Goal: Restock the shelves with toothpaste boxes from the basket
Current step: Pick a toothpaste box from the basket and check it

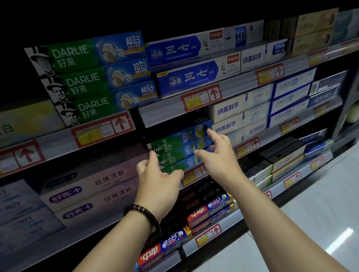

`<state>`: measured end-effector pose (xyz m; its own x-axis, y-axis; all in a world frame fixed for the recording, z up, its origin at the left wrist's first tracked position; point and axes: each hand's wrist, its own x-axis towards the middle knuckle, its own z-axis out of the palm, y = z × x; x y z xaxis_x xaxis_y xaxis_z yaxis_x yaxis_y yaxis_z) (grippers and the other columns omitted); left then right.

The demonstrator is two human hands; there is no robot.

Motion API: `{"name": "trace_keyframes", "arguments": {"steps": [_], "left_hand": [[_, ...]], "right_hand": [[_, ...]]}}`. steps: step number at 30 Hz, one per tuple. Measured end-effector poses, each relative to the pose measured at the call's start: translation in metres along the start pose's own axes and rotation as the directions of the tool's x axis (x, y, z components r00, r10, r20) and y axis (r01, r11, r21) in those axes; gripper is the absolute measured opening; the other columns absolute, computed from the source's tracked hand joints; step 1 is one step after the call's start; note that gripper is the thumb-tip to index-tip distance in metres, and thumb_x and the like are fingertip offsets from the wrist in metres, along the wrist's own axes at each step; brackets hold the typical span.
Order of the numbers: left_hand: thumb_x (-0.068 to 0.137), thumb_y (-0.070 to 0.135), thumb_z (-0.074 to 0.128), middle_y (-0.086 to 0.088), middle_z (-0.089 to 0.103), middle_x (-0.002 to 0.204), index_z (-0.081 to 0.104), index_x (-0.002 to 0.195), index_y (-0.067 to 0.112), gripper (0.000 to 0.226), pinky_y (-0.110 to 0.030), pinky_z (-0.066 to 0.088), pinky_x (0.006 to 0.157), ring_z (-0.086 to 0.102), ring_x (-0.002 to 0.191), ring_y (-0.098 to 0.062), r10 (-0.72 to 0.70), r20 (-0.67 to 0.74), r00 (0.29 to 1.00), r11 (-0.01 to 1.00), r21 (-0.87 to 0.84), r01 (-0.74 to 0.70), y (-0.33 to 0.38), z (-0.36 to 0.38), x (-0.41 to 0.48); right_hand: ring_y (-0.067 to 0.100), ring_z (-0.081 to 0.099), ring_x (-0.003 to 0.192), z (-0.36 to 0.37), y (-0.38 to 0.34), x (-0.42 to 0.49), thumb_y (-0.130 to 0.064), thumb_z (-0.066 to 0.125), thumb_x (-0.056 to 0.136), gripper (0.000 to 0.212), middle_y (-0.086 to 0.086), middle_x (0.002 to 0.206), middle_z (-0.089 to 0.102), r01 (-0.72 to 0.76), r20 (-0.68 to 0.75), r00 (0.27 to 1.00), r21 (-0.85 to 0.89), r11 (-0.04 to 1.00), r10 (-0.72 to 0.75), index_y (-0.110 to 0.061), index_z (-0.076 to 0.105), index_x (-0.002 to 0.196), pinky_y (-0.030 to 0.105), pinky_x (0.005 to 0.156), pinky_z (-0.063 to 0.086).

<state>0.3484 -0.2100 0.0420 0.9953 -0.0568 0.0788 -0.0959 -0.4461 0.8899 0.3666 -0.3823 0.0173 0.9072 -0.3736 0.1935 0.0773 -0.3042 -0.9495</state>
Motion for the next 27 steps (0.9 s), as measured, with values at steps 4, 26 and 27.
{"name": "trace_keyframes", "arguments": {"steps": [4,26,27], "left_hand": [[0.098,0.022,0.068,0.017,0.024,0.133,0.012,0.167,0.023,0.089,-0.037,0.058,0.095,0.053,0.111,-0.01,-0.011,0.027,1.0,1.0,-0.022,0.011,-0.0009,0.0043,-0.0014],[0.092,0.026,0.076,0.019,0.022,0.146,0.022,0.164,0.022,0.09,-0.04,0.058,0.1,0.055,0.119,-0.013,-0.019,0.03,0.999,0.999,-0.034,0.02,-0.001,0.0033,-0.0048],[0.092,0.026,0.077,0.019,0.022,0.146,0.023,0.164,0.023,0.09,-0.04,0.058,0.099,0.055,0.119,-0.013,-0.024,0.032,0.999,0.999,-0.047,0.025,-0.0006,0.0028,-0.0047]], "right_hand": [[0.011,0.048,0.126,0.0043,0.0016,-0.0012,-0.032,0.067,0.103,0.07,-0.007,0.144,0.037,-0.01,0.034,0.999,-0.031,0.999,0.011,-0.023,0.035,0.164,0.03,0.105,0.04],[0.02,0.048,0.13,0.0078,0.0049,0.0009,-0.032,0.069,0.102,0.081,0.003,0.156,0.029,-0.058,0.108,0.992,-0.069,0.996,0.065,-0.032,0.022,0.167,0.033,0.109,0.038],[0.022,0.047,0.134,0.0076,0.0058,0.0008,-0.032,0.069,0.102,0.081,0.003,0.157,0.028,-0.056,0.107,0.992,-0.072,0.996,0.064,-0.032,0.022,0.167,0.035,0.111,0.039]]}}
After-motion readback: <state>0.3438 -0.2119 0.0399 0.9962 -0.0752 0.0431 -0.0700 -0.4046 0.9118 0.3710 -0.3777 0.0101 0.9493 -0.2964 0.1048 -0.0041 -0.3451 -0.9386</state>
